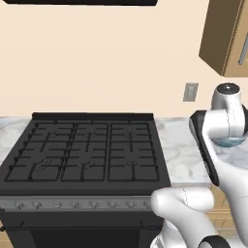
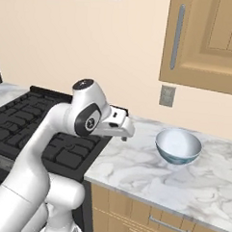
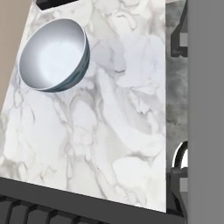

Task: Pick the cup and bowl from the counter and place them on the counter next to the sink.

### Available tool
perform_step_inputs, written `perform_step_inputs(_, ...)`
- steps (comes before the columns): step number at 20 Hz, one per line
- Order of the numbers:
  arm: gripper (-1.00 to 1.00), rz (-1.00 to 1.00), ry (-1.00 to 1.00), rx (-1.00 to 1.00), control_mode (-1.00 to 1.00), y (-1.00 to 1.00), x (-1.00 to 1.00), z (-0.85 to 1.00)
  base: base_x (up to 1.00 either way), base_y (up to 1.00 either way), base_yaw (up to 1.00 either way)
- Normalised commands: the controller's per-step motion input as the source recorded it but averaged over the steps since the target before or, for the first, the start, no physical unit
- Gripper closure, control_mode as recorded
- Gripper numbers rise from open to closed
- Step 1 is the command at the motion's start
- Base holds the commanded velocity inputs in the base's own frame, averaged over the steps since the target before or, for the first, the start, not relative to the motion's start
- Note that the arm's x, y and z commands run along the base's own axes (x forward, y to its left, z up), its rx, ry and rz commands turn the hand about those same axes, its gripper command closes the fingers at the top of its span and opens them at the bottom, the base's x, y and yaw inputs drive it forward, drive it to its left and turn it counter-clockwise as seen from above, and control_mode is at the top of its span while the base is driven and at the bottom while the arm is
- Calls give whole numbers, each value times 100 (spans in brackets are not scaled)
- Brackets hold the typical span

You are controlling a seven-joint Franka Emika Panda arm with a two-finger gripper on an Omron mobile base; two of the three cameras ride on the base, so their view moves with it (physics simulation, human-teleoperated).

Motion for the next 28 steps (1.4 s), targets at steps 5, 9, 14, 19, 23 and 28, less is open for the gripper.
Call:
perform_step_inputs(5, -100, 0, 1, 0, -100, -35, 23, -10, 0, 0, 0)
perform_step_inputs(9, -100, 0, -3, 0, -100, -27, 18, -45, 0, 0, 0)
perform_step_inputs(14, -100, 0, -4, 0, -100, -22, 18, -45, 0, 0, 0)
perform_step_inputs(19, -100, 0, -1, -1, -100, -18, 23, -12, 0, 0, 0)
perform_step_inputs(23, -100, 0, 0, -1, -100, -24, 27, 2, 0, 0, 0)
perform_step_inputs(28, -100, 0, 0, 0, -100, -30, 19, 25, 0, 0, 0)
